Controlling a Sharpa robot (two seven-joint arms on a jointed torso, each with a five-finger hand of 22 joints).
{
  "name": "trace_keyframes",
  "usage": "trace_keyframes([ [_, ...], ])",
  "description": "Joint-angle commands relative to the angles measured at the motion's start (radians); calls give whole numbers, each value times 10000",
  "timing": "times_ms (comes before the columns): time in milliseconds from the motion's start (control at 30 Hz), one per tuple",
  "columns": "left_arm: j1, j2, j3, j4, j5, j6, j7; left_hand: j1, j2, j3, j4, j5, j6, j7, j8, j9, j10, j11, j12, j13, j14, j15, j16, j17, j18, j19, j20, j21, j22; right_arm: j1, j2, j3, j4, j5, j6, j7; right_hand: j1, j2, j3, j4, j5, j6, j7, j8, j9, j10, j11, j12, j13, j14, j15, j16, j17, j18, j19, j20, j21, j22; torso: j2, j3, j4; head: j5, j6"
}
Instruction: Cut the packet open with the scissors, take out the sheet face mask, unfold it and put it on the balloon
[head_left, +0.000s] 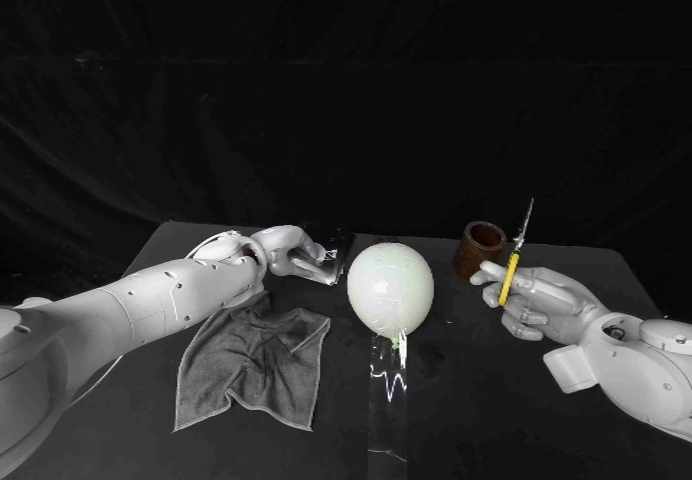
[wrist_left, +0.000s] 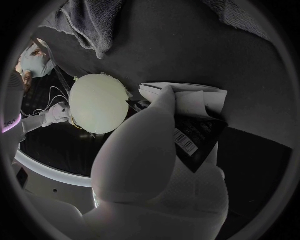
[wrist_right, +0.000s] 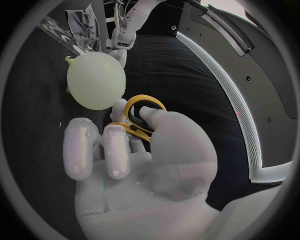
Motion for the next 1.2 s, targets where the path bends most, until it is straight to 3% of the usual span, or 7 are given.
trace_keyframes([
  [33,-121,-103,-60,221,186,790,-160,-108,-205,33,4,15,-7,131,-21,-40,254,-75,-96,117,-153,39,-104,-50,49,23,11,33,-28,-6,9,4,-13,-206,166,60,341,400,-46,-27,0,121,-12,-65,-9,3870,-1251,7960,1423,519,63,42,-15,110,-112,3,-68,1002,0,2,1,5,19],
  [367,-119,-409,-24,647,853,1054,-232,-743,-769,-522,272,16,-329,408,-217,-151,-443,169,-413,78,-837,224,-406,-201,-146,-370,11,-138,-100,-9,57,3,-115,-249,176,54,341,400,-46,-27,0,121,-12,-65,-9,3870,-1251,7960,1423,519,63,42,-15,110,-112,3,-68,1002,-5,5,-9,25,9],
  [500,-118,-496,-14,761,1143,1087,-248,-832,-805,-786,289,17,-390,440,-246,-169,-639,199,-415,74,-959,254,-469,-228,-184,-423,9,-168,-101,-9,61,3,-145,-284,173,46,341,400,-46,-27,0,121,-12,-65,-9,3870,-1251,7960,1423,519,63,42,-15,110,-112,3,-68,1002,0,-1,-14,12,24],
  [633,-115,-564,-4,853,1441,1095,-262,-1007,-917,-1822,330,24,-507,509,-293,-198,-1053,259,-426,60,-1282,315,-608,-295,-253,-585,9,-237,-110,-9,75,3,-192,-320,160,41,347,395,-54,-37,1,134,-13,-78,-20,3866,-1253,7943,1408,516,61,36,-32,117,-131,2,-93,983,-5,2,-4,10,45],
  [833,-112,-606,4,915,1681,1102,-303,-1024,-843,-1973,336,24,-498,517,-281,-197,-1042,262,-415,66,-1287,321,-624,-296,-264,-583,8,-244,-106,-10,105,3,-219,-392,160,37,352,391,-58,-46,1,140,-14,-86,-26,3865,-1254,7936,1403,515,60,33,-38,119,-135,2,-99,978,4,2,-13,5,65],
  [1000,-111,-622,8,930,1831,1096,-357,-788,-368,-1624,281,16,-400,486,-215,-177,-812,229,-386,86,-1081,292,-590,-256,-242,-521,5,-236,-94,-10,110,3,-233,-425,158,37,363,384,-64,-62,1,149,-16,-99,-37,3865,-1255,7936,1405,517,59,38,-24,119,-137,1,-103,977,3,0,-13,10,44],
  [1200,-110,-627,9,929,2002,1065,-407,-437,753,-937,254,14,-219,338,-121,-161,-212,117,-329,122,-604,209,-487,-165,-187,-252,10,-169,-59,-11,129,3,-244,-454,164,32,363,384,-64,-62,1,149,-16,-99,-37,3865,-1255,7936,1405,517,59,38,-24,119,-137,1,-103,977,2,-2,-11,15,42],
])
